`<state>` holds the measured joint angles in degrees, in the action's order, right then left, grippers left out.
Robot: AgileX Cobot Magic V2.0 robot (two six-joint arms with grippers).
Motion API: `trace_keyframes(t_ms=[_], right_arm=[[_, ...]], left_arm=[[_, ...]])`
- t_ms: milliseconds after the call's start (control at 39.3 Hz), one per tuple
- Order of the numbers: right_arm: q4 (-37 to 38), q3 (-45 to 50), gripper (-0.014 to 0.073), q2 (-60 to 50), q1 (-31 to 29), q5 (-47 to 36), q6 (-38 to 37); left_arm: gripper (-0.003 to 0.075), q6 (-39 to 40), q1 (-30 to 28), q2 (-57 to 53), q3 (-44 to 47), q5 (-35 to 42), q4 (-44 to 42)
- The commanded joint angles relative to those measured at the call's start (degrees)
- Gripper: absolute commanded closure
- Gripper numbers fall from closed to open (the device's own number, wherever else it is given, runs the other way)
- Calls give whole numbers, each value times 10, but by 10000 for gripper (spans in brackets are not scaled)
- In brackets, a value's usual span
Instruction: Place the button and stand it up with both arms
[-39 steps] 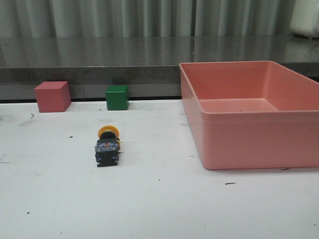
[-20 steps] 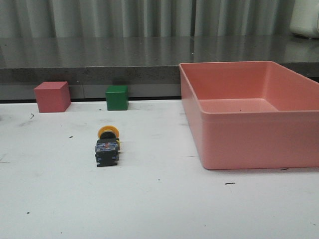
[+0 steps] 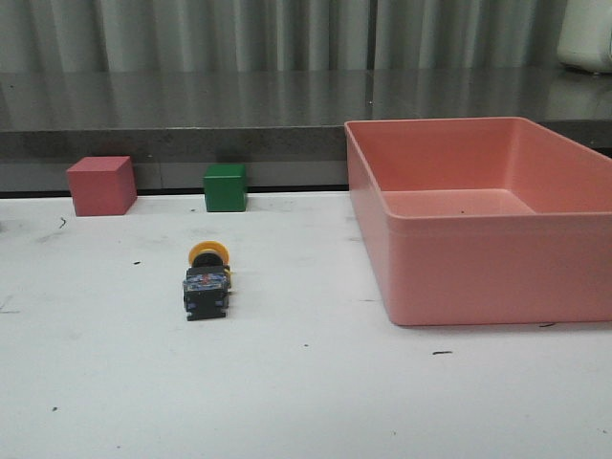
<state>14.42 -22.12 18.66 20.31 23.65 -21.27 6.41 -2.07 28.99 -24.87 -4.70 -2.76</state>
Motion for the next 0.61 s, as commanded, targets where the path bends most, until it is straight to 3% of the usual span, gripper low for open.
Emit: trace_keyframes(t_ms=[0, 152, 330, 585], right_arm=[[12, -15, 664, 3, -4, -48, 6], [12, -15, 664, 3, -4, -48, 6], [12, -15, 664, 3, -4, -48, 6], [12, -15, 664, 3, -4, -48, 6]], left_arm=[[79, 4, 31, 48, -47, 47, -1], [79, 4, 118, 120, -96, 35, -1], [79, 4, 226, 231, -163, -50, 0], [79, 4, 295, 417, -296, -181, 67]])
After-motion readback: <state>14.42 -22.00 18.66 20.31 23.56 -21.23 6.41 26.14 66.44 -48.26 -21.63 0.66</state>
